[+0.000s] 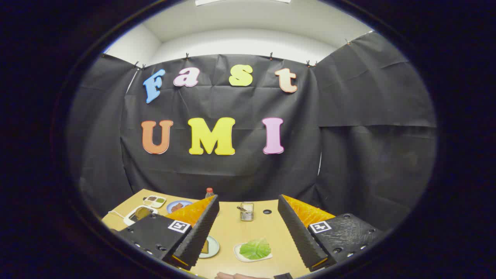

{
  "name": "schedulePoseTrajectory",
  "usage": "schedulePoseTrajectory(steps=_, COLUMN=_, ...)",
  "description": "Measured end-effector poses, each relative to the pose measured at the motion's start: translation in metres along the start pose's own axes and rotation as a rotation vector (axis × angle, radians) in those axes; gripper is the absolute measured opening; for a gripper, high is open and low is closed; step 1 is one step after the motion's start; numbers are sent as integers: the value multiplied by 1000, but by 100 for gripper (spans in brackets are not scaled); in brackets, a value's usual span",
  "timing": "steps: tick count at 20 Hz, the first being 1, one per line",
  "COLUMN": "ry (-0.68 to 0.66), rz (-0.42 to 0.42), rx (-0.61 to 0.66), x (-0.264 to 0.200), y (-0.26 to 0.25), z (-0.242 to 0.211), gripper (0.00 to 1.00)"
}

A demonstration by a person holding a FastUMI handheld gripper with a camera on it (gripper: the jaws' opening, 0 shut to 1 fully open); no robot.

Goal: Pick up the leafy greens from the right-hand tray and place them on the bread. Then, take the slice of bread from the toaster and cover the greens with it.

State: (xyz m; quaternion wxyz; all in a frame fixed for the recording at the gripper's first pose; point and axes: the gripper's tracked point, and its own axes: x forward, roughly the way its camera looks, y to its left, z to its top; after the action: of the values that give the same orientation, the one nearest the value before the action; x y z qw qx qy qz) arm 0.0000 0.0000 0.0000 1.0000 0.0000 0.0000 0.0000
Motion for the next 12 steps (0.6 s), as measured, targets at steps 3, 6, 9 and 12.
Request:
schedulePoseTrajectory(steps=3, ry=9, rz=13, rx=-18, x=6, y=-8, z=-4, gripper=95)
schedulePoseTrajectory(steps=6, ry=23, rz=25, rx=-35, x=13, y=-17, z=-9, gripper=95)
schedulePoseTrajectory(steps=9, ry=28, rz=46, rx=-34, x=20, y=-25, z=-11, gripper=96)
schedulePoseTrajectory(steps=12, ry=43, rz=58, rx=-29, x=33, y=-36, z=-20, gripper=95)
